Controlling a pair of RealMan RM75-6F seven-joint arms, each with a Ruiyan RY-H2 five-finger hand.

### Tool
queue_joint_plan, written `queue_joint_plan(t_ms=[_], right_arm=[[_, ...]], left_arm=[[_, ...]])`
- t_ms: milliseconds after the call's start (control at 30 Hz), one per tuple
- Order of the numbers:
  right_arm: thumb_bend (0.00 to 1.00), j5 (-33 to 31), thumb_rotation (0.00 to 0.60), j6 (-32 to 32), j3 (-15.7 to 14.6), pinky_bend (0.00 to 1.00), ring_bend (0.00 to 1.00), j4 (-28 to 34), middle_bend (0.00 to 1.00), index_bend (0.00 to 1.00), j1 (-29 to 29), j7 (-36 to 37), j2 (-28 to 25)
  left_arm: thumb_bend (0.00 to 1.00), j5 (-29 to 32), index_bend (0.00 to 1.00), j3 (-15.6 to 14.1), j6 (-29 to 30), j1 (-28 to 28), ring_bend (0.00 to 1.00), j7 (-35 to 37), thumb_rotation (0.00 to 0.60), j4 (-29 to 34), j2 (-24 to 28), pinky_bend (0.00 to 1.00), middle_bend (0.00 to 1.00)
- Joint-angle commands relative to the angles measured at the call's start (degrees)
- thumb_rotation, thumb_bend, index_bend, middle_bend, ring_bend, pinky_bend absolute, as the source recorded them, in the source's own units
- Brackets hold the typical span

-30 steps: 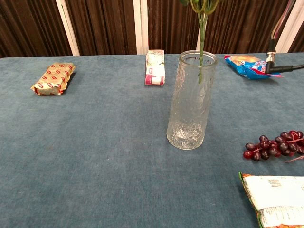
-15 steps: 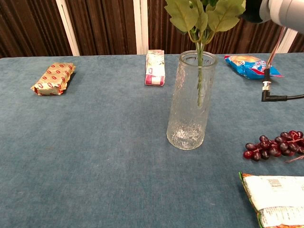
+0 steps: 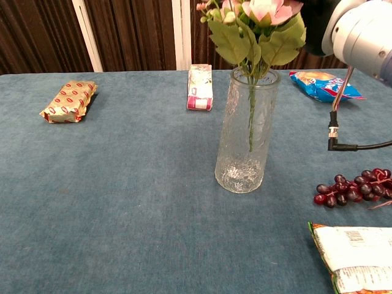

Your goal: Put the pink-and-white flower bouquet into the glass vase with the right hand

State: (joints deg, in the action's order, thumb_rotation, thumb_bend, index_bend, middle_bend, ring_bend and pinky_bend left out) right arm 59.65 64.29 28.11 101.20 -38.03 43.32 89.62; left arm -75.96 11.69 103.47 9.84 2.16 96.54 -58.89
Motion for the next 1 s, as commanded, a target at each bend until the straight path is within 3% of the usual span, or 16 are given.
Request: queue_joint_plan(t_ms=[33, 200, 367, 567, 1000], right_arm=[[0.34, 0.92, 0.6, -1.05, -0.62, 0.12, 0.45, -0.61, 0.44, 0.48, 0.21, 0.65, 0.07], [0.28, 5.06, 0.6, -3.68, -1.9, 0.01, 0.28, -1.3, 0.27, 0.35, 0.47, 2.92, -0.98], [0.22, 7.98, 0.6, -6.48, -2.2, 0.0, 0.18, -1.46, 0.16, 0.26, 0.76, 6.91, -2.76], [0.21, 11.21, 0.6, -9.2, -3.08, 0.0, 0.11, -0.83, 0.09, 0.19, 1.58, 10.55, -6.18], [0.21, 19.94, 0.6, -10.82, -5.55, 0.0, 0.04, 1.73, 0.03, 0.17, 4.85, 19.35, -16.76]], left_arm=[[0.19, 0.12, 0.15, 0.05, -0.09, 0.0, 0.0, 0.03, 0.6, -0.02, 0.04, 0.02, 0.0], [0.19, 0.05, 0.15, 0.0, -0.23, -0.11, 0.0, -0.24, 0.6, 0.01, -0.02, 0.02, 0.0], [0.19, 0.04, 0.15, 0.0, -0.25, -0.13, 0.0, -0.31, 0.6, 0.07, -0.04, 0.02, 0.0], [0.19, 0.3, 0.15, 0.05, -0.58, -0.22, 0.0, -0.35, 0.6, 0.12, 0.0, 0.02, 0.0], [0.19, -0.28, 0.15, -0.37, -0.78, -0.6, 0.0, -2.09, 0.6, 0.72, -0.4, 0.02, 0.0]])
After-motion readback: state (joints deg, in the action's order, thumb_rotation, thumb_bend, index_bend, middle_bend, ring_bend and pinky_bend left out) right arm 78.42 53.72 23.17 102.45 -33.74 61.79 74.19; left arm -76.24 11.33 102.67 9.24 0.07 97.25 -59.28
